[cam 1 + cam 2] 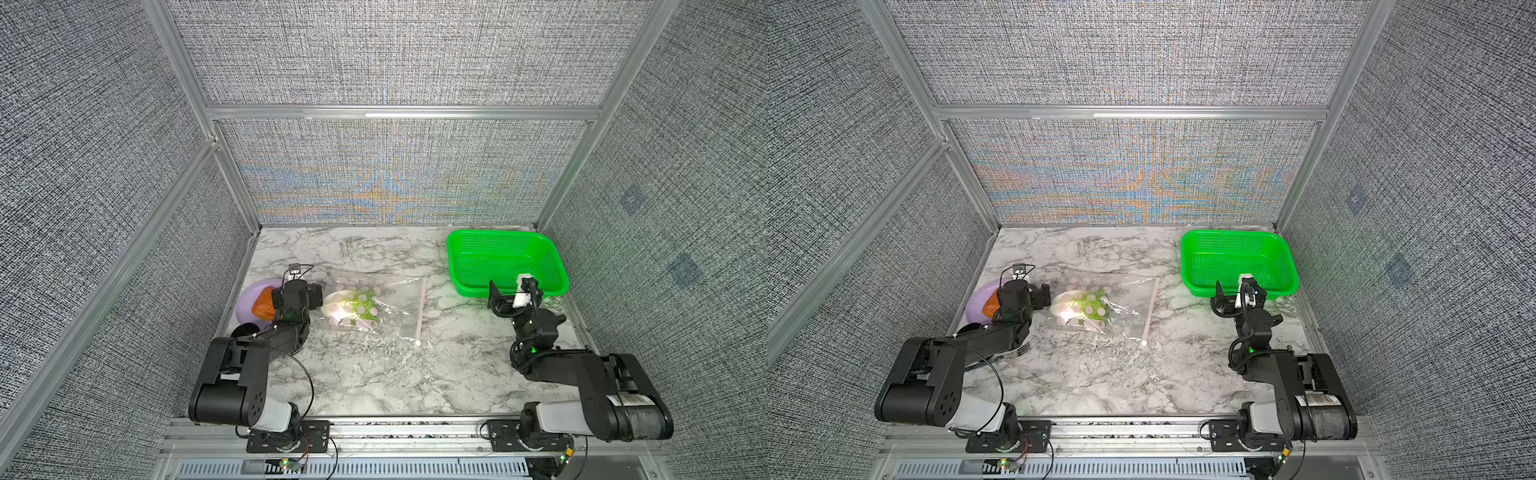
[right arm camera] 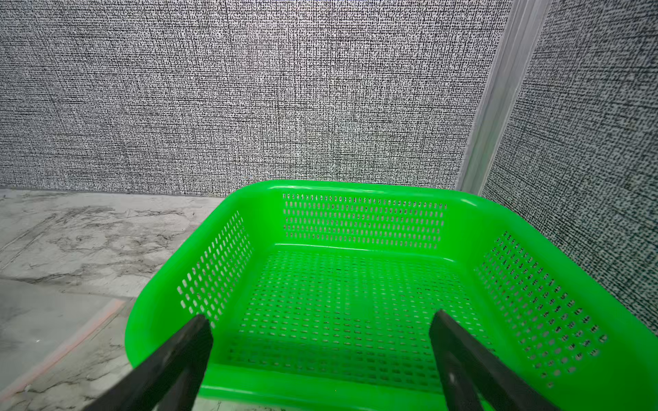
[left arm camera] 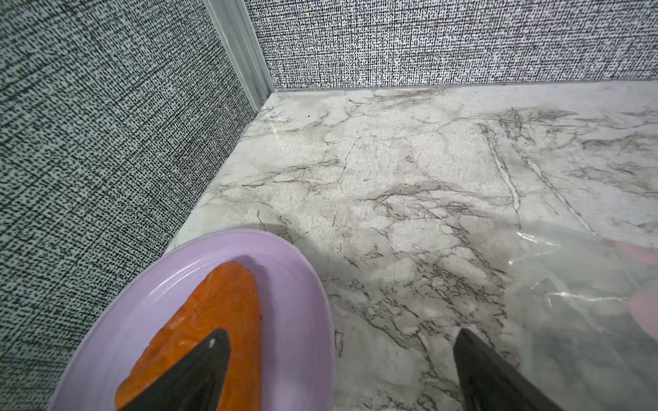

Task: Open the zip-top bag and take out the chinese cabbages
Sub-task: Adjust the zipper food storage bag at the center of the board.

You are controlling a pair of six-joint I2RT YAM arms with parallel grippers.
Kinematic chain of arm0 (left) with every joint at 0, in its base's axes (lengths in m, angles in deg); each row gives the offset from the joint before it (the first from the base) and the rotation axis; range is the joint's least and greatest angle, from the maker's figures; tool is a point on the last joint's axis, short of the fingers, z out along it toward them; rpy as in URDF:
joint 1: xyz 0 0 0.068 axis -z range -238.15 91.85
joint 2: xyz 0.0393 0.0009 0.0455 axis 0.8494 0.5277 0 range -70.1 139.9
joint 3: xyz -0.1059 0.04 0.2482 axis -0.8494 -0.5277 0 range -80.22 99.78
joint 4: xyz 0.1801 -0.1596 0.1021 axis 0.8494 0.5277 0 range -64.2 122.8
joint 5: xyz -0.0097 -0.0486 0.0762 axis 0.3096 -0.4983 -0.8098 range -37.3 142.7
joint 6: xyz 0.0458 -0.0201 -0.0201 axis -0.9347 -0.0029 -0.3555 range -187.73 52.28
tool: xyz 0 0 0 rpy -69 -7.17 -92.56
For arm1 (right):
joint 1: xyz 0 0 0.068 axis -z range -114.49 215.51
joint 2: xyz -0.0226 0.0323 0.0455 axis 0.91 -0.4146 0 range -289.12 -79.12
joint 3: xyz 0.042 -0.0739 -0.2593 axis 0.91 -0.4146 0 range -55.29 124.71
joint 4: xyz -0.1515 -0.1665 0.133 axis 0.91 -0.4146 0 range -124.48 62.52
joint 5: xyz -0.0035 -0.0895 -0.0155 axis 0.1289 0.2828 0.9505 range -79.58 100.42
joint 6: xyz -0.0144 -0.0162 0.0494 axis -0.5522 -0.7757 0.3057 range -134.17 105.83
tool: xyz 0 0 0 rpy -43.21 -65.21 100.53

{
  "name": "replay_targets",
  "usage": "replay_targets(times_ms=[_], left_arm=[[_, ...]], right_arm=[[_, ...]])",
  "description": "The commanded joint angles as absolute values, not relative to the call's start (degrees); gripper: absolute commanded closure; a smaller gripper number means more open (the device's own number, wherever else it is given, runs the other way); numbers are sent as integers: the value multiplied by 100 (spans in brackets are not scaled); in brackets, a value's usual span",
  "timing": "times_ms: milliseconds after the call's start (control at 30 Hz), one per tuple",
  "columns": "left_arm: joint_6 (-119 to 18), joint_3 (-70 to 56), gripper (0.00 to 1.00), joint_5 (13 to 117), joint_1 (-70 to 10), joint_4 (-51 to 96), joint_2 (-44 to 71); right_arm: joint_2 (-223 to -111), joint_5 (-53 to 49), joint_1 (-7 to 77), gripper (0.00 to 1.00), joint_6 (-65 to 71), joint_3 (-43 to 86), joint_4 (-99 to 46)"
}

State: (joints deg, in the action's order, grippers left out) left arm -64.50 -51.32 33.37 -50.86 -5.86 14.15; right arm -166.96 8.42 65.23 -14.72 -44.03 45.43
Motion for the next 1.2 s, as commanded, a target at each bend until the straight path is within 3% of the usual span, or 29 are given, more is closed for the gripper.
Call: replay_targets(times_ms=[0,733,833,933,1000,1067,1100,1167], left_arm=[[-6482,-5122,0,3372,-5087,-734,1405],[-6474,-5130,0,3381,-5101,-729,1391],[-6510,-5103,0,3306,-5087,-642,1263],[-6296,-4563,0,3098,-5085,736,953],[-6390,-4386,0,3240,-5050,1172,723],[-6374,-4424,0,3363,-5042,1300,324],[-6356,-4438,0,3388,-5018,1377,72],[-6274,-4329,0,3461,-5015,1732,-443]], right_arm=[[-16701,875,6522,2,-1568,-4352,4745],[-16686,1035,6541,2,-1482,-4313,4724],[-15937,1148,6393,2,-1614,-3861,3443],[-15003,1688,5995,2,-1402,-3085,1532],[-14579,1679,6019,2,-464,-2902,1081],[-14316,2430,6064,2,1520,-2804,259],[-14225,2192,6234,2,2157,-2761,-41],[-14163,1056,6496,2,1992,-2673,-156]])
